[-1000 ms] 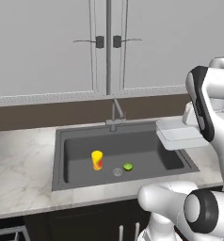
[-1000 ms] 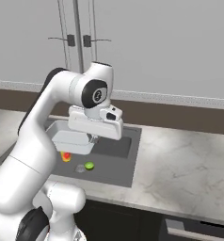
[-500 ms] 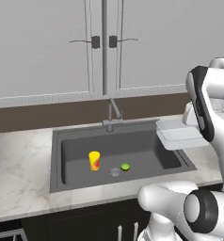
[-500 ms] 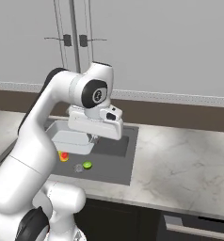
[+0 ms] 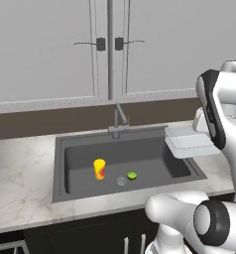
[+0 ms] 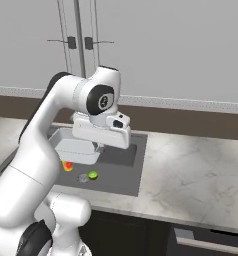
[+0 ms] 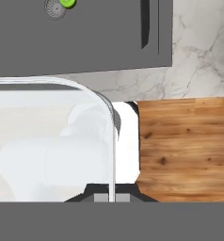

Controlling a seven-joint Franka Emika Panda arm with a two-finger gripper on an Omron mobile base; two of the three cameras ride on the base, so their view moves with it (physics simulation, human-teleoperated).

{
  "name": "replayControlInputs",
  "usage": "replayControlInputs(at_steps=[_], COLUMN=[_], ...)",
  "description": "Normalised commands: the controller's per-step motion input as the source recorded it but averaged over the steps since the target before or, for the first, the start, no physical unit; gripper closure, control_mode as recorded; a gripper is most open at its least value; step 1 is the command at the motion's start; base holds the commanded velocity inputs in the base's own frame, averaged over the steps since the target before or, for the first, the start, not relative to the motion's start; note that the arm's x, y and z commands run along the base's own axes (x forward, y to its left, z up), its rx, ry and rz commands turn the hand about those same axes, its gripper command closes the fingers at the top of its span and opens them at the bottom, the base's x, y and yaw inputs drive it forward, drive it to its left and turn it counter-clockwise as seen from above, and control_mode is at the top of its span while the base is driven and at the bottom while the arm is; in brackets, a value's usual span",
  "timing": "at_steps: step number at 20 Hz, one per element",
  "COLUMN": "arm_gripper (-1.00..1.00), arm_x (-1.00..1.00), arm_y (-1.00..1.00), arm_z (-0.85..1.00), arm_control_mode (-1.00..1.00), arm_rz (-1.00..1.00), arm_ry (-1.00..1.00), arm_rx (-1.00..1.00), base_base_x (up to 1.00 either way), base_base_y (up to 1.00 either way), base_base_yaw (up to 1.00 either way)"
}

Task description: Pick the cup and tupperware and place them in the sink. Then turn on the water.

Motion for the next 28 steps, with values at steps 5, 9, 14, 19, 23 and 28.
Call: replayControlInputs(at_steps=[5, 9, 14, 19, 23, 28], arm_gripper=[1.00, 1.00, 1.00, 1.00, 1.00, 1.00], arm_x=[0.00, 0.00, 0.00, 0.00, 0.00, 0.00], arm_y=[0.00, 0.00, 0.00, 0.00, 0.00, 0.00], arm_z=[0.00, 0.00, 0.00, 0.00, 0.00, 0.00], arm_control_mode=[1.00, 1.00, 1.00, 1.00, 1.00, 1.00], arm_rz=[0.00, 0.00, 0.00, 0.00, 0.00, 0.00], arm_ry=[0.00, 0.00, 0.00, 0.00, 0.00, 0.00], arm_rx=[0.00, 0.00, 0.00, 0.00, 0.00, 0.00], base_base_x=[0.09, 0.24, 0.33, 0.41, 0.44, 0.27], base_base_y=[0.00, 0.00, 0.00, 0.00, 0.00, 0.00], base_base_yaw=[0.00, 0.00, 0.00, 0.00, 0.00, 0.00])
